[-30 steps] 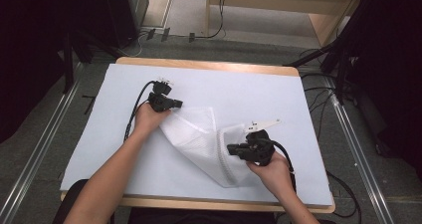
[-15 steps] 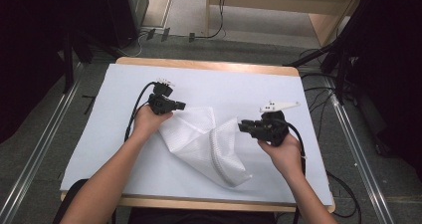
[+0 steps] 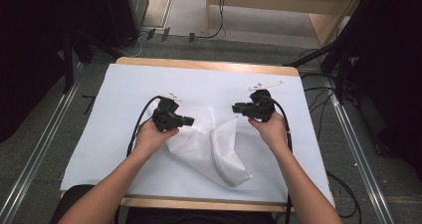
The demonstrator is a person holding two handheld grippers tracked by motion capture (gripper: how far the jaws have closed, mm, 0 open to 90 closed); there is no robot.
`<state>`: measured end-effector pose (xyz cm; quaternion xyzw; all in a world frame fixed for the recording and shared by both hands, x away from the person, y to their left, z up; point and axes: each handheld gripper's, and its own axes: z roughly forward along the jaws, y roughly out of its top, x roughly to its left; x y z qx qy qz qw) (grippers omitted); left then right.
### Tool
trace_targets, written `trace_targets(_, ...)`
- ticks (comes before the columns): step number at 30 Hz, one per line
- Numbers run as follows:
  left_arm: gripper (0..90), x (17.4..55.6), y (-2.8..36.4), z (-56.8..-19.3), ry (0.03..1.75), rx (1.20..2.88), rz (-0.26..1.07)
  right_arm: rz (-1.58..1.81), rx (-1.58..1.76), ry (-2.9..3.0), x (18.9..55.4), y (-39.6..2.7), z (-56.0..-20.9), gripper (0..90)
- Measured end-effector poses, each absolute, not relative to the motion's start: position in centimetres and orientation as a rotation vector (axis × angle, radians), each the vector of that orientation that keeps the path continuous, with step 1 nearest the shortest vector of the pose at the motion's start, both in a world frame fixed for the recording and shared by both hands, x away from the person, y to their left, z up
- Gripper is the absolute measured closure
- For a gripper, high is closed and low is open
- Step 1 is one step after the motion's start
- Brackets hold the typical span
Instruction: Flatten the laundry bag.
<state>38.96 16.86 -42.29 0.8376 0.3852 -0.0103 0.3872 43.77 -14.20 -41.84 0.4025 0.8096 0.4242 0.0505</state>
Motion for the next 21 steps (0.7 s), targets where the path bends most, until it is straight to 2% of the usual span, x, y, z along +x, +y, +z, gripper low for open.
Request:
trace_targets(3, 90.0, 37.2, 15.5, -42.7, 0.929, 2.167, -0.046, 1.283, 1.243, 2.492, 44.8, -14.0, -42.8, 77.0)
trace_targets(11, 90.0, 34.8, 15.0, -43.2, 0.872, 2.191, -0.092, 1.285, 1.228, 2.524, 45.7, -13.0, -43.7, 75.7)
trace_targets(21, 89.4, 33.9, 15.7, -43.2, 0.872, 2.204, -0.064, 1.285, 1.199, 2.562, 45.4, -10.8, -44.7, 70.5)
